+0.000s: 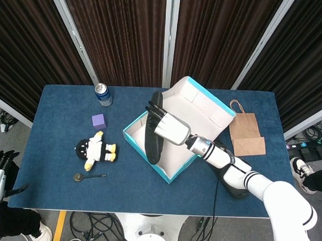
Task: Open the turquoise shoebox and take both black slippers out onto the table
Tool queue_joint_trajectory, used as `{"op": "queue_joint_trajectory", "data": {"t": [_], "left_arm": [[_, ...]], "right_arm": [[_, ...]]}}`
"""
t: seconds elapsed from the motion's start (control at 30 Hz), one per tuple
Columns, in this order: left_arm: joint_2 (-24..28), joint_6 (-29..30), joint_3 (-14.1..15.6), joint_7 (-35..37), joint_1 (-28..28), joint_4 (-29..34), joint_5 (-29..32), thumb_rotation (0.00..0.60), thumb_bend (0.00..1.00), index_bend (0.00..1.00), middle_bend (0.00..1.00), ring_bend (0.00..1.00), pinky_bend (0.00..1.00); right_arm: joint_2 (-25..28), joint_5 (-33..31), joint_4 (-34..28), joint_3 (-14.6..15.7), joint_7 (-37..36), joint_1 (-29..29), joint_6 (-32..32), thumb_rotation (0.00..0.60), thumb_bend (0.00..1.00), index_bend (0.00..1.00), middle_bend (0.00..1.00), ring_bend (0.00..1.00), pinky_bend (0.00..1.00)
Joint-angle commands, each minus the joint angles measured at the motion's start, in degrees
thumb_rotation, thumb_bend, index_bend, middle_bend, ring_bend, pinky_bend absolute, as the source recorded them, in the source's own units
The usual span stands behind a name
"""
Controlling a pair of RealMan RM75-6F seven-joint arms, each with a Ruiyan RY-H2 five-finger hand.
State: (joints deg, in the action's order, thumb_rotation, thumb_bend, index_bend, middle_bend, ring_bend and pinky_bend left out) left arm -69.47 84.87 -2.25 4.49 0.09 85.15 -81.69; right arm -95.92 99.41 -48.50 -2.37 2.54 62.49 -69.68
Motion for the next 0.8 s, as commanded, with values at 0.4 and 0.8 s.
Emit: {"op": "queue_joint_trajectory", "data": {"t": [0.4,0.8], "left_arm": [[0.39,0.13,-0.17,-0.41,-0.72,0.62,-1.05,0.600,0.00,0.16,0.10,0.02,0.13],[0.71,-0.05,-0.18,-0.54,-1.81,1.50,-2.51,0.600,0.00,0.16,0.10,0.02,0.13]], "right_arm": [[19.04,-2.18,-30.40,3.32,5.96,-14.86,-9.37,0.600,0.20,0.76,0.45,0.10,0.00],[27.47,-2.07,-38.07,9.29,2.17,-27.68,-14.73,0.600,0.21,0.75,0.45,0.11,0.00]]}}
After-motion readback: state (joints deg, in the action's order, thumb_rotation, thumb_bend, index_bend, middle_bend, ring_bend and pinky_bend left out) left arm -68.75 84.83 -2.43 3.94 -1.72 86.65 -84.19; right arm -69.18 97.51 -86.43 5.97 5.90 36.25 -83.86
